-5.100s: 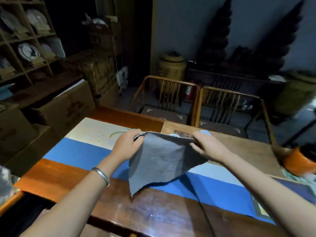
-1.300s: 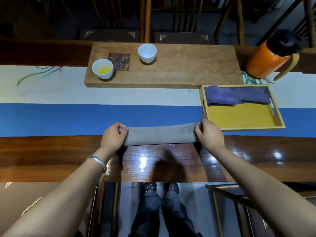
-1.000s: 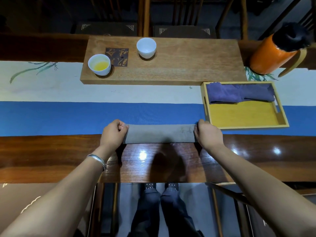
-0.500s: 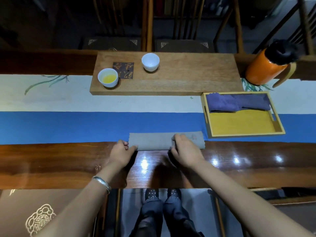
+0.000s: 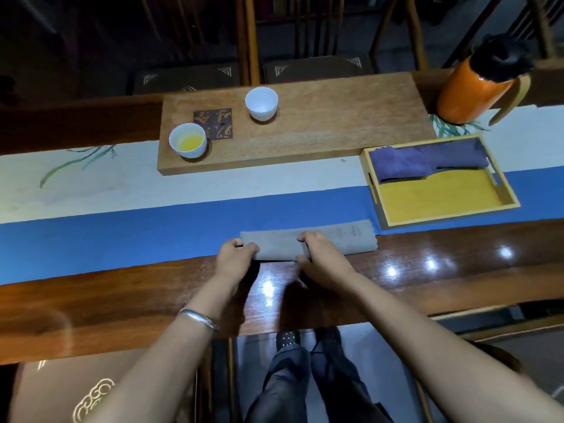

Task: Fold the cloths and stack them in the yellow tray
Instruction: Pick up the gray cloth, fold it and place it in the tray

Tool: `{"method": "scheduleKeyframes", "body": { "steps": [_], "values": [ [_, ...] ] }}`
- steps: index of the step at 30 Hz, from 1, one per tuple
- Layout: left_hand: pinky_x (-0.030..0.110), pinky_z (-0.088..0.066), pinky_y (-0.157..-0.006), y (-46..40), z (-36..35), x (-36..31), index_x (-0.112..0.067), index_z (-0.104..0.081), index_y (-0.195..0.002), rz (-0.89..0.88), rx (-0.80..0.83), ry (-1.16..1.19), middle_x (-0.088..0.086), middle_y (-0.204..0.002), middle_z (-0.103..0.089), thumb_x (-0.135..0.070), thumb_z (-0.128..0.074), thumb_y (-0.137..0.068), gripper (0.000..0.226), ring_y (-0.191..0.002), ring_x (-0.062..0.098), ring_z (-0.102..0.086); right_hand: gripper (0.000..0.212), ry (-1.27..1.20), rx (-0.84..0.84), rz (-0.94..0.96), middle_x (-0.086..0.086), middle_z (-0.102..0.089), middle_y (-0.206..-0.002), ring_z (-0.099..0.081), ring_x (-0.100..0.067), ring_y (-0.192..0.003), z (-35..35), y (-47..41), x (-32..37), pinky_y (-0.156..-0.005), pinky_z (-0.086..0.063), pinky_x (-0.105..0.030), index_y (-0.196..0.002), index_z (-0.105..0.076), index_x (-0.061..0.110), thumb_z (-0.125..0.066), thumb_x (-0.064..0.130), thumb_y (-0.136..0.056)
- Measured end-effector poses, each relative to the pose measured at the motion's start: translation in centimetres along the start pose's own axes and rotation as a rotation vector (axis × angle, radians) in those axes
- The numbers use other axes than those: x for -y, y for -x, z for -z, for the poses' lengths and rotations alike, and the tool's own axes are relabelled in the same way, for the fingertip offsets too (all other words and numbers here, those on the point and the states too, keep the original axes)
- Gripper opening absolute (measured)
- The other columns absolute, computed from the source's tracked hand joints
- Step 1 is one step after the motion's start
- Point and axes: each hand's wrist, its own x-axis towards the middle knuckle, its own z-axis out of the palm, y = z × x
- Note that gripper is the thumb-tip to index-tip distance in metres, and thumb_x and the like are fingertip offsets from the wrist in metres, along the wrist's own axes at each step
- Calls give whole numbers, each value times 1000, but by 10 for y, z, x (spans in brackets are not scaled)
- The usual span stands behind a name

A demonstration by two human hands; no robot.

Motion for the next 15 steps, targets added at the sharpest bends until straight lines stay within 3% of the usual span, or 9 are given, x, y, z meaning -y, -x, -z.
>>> {"method": "scheduleKeyframes", "body": {
  "steps": [6,9,12,15],
  "values": [
    [34,-34,-63,18,-13,-27,-12,-42,-74,-254,66,-218,6,-67,-41,-29,-59,-66,25,-63,21,-40,55,-229,-45,10,-4,-48,-132,-48,-17,-120,6,18,-2,-103,-41,-32,-132,-43,14,-62,32,-84],
    [30,-36,-60,22,-33,-41,-15,-47,-78,-371,111,-365,-3,-66,-44,-20,-65,-77,19,-62,17,-43,59,-329,-137,1,0,-52,-119,-52,-11,-108,4,27,2,-93,-43,-24,-125,-48,16,-71,38,-75],
    [26,-41,-61,28,-60,-52,-25,-50,-78,-443,230,-461,-6,-67,-50,-20,-67,-82,18,-64,15,-48,39,-419,-279,-59,-2,-59,-98,-57,-17,-89,3,31,6,-77,-48,-33,-103,-53,13,-71,33,-74],
    [24,-43,-60,34,-81,-60,-19,-58,-83,-450,293,-446,-3,-72,-59,-35,-63,-87,17,-66,14,-55,21,-506,-398,-203,-8,-62,-85,-59,-25,-80,12,28,2,-69,-48,-37,-91,-53,8,-62,24,-81]
  ]
}}
